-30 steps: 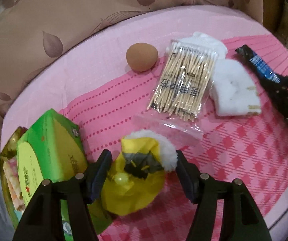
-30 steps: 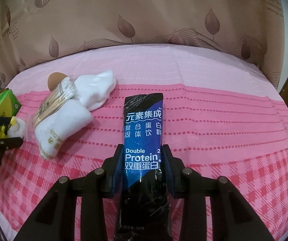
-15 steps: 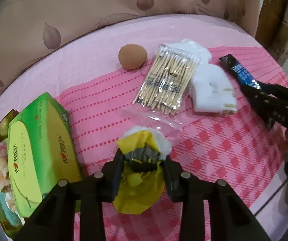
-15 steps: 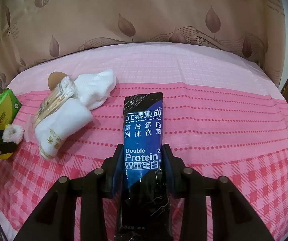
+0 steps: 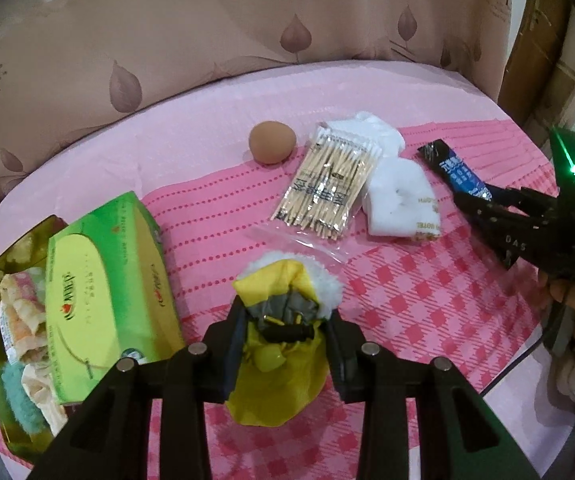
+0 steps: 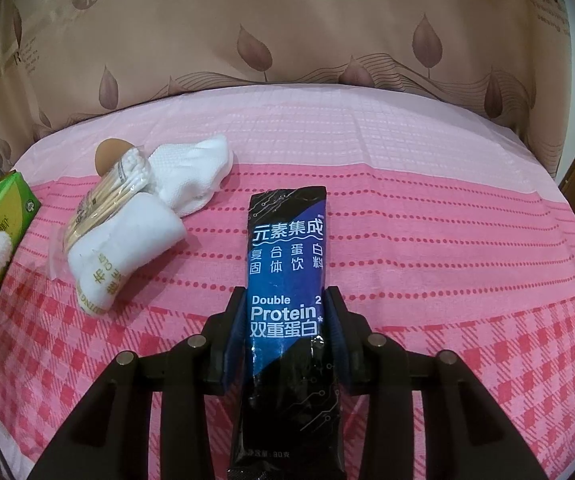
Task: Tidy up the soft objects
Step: 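Grasp the yellow fluffy pouch with the left tool while the right tool holds the sachet, then carry the yellow pouch into the gold tin and open the left tool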
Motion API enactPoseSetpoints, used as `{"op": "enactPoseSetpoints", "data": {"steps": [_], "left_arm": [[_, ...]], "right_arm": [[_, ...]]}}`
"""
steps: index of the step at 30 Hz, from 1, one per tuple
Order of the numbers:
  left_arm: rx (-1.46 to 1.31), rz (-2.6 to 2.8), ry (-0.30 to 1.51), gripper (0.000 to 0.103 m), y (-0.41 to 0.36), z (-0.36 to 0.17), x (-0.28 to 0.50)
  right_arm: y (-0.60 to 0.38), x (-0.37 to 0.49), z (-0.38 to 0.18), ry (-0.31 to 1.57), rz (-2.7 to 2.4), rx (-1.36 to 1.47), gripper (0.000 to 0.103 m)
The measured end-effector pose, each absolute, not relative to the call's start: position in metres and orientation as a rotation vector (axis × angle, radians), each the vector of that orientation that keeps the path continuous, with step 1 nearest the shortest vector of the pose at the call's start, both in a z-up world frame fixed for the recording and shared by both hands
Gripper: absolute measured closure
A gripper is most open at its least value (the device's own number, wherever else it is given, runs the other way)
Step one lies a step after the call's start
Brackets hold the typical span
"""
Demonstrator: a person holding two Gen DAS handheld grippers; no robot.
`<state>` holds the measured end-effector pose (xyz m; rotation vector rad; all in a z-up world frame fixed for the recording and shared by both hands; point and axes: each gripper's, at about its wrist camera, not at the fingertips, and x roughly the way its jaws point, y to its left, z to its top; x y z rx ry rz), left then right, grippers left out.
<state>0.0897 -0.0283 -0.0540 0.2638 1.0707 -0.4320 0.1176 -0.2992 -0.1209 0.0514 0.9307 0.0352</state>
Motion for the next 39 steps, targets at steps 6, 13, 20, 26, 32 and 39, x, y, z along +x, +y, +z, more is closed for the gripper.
{"op": "enactPoseSetpoints", "data": {"steps": [6,13,20,26,32,39], "left_arm": [[0.248,-0.394,1.036,0.067,-0.009,-0.034,0.085],[0.225,-0.319,0.996,0.067,0.025,-0.012,0.085],[0.202,-0.231,0.978,0.067,0.065,0.003,0.085],[0.194,-0.147,0.976,0.067,0.098,0.007,0.086],[0.177,-0.065,0.987,0.067,0.134,0.004,0.088],[0.155,0.031,1.010,0.067,0.177,-0.005,0.092]], "right_arm": [[-0.299,0.117,-0.121,0.931,0.035,0.048,0.067],[-0.299,0.118,-0.121,0.932,0.034,0.047,0.067],[-0.299,0.118,-0.121,0.932,0.036,0.046,0.066],[-0.299,0.118,-0.121,0.933,0.035,0.046,0.066],[-0.298,0.118,-0.121,0.933,0.034,0.046,0.065],[-0.298,0.118,-0.121,0.933,0.033,0.046,0.065]]}}
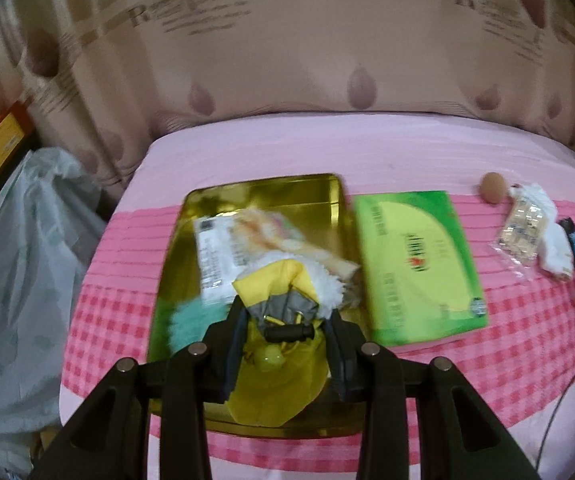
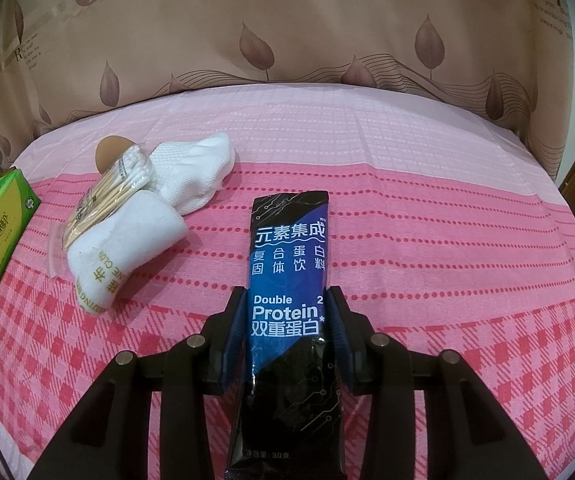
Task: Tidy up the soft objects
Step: 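Carry the yellow pouch into the gold tin and open the left tool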
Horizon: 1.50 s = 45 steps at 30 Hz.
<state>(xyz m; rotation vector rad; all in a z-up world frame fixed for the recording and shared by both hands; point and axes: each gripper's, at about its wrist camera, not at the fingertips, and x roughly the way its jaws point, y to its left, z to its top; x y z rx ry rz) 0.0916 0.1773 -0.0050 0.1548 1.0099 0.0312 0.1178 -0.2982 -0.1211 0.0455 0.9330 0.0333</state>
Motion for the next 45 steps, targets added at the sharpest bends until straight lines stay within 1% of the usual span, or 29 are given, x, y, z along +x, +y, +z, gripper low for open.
{"op": "enactPoseSetpoints", "data": {"steps": [10,18,24,30,37,45], "left_arm": [[0.115,0.125,1.059,0.067,0.229,-0.030,0.103],[0.060,0.146,1.062,0.067,0.257,-0.035,0.135],[0.028,0.148,1.097,0.067,0.272,-0.049,0.161],[0.034,0.126,1.118,0.061,0.273,-0.059,0.167],[0.031,0.115,1.125,0.050,0.271,-0.058,0.162],[0.016,0.112,1.074,0.049,0.263,-0.037,0.131]], "right_arm": [[-0.298,0.118,-0.121,0.934,0.031,0.040,0.065],[-0.297,0.118,-0.122,0.936,0.025,0.033,0.065],[-0.297,0.118,-0.122,0.936,0.025,0.031,0.065],[-0.297,0.117,-0.122,0.936,0.022,0.025,0.065],[-0.298,0.116,-0.121,0.937,0.021,0.020,0.065],[-0.298,0.117,-0.121,0.937,0.020,0.020,0.065]]}}
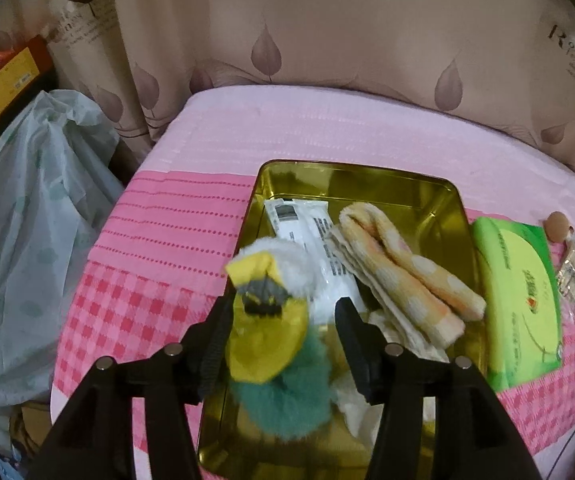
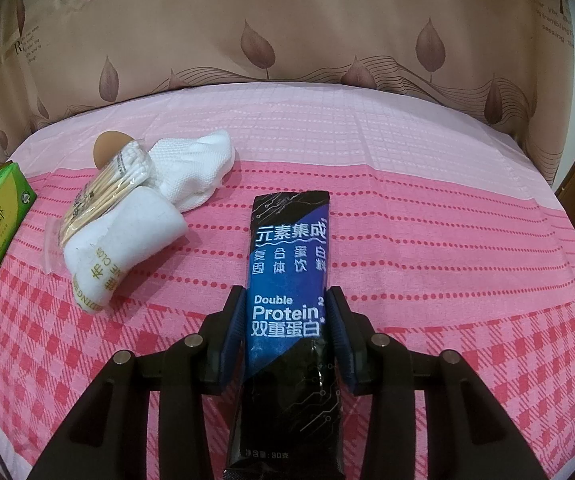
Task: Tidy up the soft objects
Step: 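Carry the yellow pouch into the gold tin and open the left tool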
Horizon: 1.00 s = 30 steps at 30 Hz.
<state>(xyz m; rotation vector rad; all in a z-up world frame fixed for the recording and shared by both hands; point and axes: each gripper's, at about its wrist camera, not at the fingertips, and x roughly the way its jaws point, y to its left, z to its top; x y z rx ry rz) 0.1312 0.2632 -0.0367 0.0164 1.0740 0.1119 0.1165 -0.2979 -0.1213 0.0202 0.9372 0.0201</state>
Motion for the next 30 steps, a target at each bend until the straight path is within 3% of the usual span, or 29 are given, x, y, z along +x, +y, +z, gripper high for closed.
{"op": "enactPoseSetpoints", "data": {"steps": [16,30], "left_arm": [[0.048,0.148,0.962,0.049,0.230,-0.028,0.054],[0.002,0.199,0.965,0.049,0.244,-0.037,0.047]], "right_arm": [[-0.299,0.116,-0.122,0.942,0.009,0.013,0.063],[-0.286,0.114,-0.119,0.967,-0.102,0.003,0.070]]}}
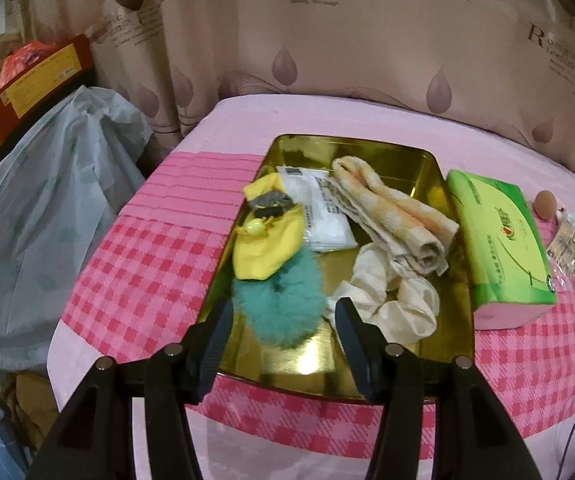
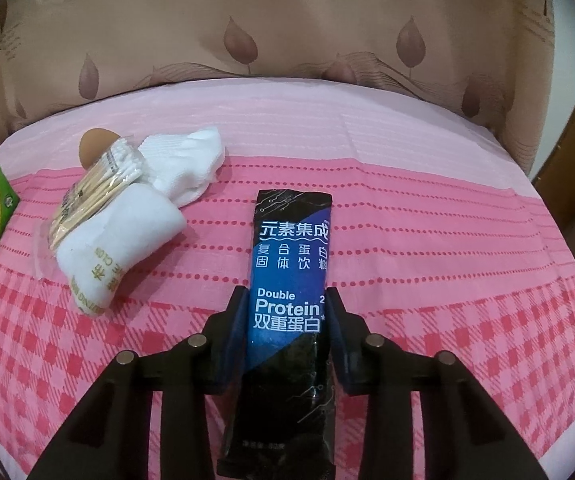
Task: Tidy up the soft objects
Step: 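Carry the yellow pouch into the gold tin and open the left tool, then carry the protein sachet into the gold tin and open the right tool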
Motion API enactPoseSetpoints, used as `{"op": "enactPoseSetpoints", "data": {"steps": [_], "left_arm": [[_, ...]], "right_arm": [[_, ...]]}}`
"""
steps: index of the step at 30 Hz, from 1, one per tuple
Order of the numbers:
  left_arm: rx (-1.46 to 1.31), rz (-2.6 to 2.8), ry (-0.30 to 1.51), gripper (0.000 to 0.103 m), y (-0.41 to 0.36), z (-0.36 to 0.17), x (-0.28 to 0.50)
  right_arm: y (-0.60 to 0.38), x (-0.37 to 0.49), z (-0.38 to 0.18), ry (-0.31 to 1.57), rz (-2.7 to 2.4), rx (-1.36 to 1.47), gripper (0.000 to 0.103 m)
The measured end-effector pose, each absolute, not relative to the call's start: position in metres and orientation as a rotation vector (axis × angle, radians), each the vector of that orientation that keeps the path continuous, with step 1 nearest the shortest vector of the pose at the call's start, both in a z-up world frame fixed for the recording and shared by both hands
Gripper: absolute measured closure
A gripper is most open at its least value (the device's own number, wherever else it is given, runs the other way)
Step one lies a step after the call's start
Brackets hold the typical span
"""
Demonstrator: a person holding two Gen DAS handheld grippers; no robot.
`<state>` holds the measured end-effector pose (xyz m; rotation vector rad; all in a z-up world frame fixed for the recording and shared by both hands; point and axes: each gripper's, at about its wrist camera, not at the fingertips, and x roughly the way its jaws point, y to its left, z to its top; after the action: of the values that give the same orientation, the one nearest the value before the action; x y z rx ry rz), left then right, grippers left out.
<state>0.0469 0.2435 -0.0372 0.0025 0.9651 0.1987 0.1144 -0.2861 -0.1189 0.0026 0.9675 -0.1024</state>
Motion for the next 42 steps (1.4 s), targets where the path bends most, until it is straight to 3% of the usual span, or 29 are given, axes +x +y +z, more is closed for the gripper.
{"op": "enactPoseSetpoints", "data": {"steps": [18,32,42], "left_arm": [[-0.056,0.257,0.916,0.049,0.262,-0.033,0.041],[-0.151,0.333,0.912,0.049,0.290,-0.031,0.038],[-0.225,0.413,0.907,0.049,0.314,-0.031,0.034]], "right_arm": [[-0.249,0.108,-0.057,0.865,-0.119,0.042,0.071],[-0.054,0.121,-0.009,0.839,0.301,-0.063,0.071],[0.082,0.121,-0.019,0.870,0.532,-0.146,0.071]]}}
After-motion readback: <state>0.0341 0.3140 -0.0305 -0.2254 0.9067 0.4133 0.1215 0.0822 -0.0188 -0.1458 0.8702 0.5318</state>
